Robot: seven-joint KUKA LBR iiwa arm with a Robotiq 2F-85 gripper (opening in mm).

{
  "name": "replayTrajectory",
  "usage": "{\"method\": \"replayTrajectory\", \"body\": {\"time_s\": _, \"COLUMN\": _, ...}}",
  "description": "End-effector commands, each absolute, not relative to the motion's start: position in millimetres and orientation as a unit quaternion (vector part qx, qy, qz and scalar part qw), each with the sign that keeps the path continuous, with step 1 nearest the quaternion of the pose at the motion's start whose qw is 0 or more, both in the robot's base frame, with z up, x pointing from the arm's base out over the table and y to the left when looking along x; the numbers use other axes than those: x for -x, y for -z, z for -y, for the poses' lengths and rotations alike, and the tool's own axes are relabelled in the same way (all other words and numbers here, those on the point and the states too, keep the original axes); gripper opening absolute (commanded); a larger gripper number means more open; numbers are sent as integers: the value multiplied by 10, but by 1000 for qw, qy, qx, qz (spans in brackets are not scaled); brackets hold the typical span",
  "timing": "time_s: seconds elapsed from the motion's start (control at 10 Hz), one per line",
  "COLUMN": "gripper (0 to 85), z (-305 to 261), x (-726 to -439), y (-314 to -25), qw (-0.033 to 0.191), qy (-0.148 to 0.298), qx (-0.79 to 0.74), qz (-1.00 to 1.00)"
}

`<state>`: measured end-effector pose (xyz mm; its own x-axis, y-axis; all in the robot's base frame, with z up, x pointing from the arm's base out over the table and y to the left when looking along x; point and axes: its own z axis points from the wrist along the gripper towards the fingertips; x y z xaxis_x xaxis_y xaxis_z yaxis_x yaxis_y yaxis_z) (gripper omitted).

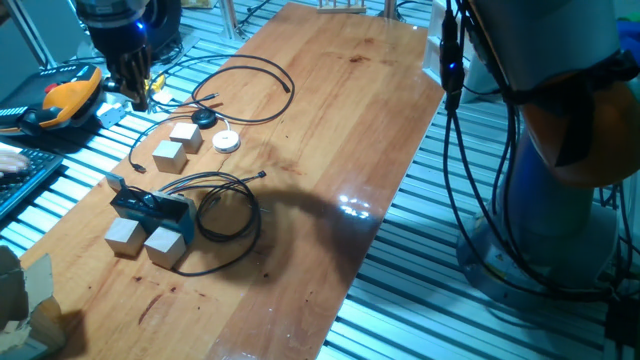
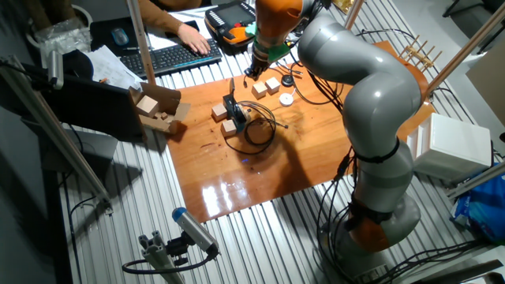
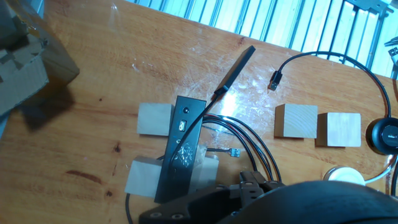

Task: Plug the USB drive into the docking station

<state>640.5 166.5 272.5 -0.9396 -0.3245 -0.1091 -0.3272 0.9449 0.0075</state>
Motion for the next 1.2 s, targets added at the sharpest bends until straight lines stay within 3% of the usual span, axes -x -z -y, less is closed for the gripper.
{"method": "replayTrajectory", "body": {"time_s": 0.0, "gripper": 0, "z": -1661, "x": -6402, "y": -2729, "qw": 51, "qy": -12, "qx": 166, "qz": -985}}
{"method": "replayTrajectory", "body": {"time_s": 1.1, "gripper": 0, "z": -1715, "x": -6354, "y": -2754, "qw": 30, "qy": -12, "qx": 164, "qz": -986}}
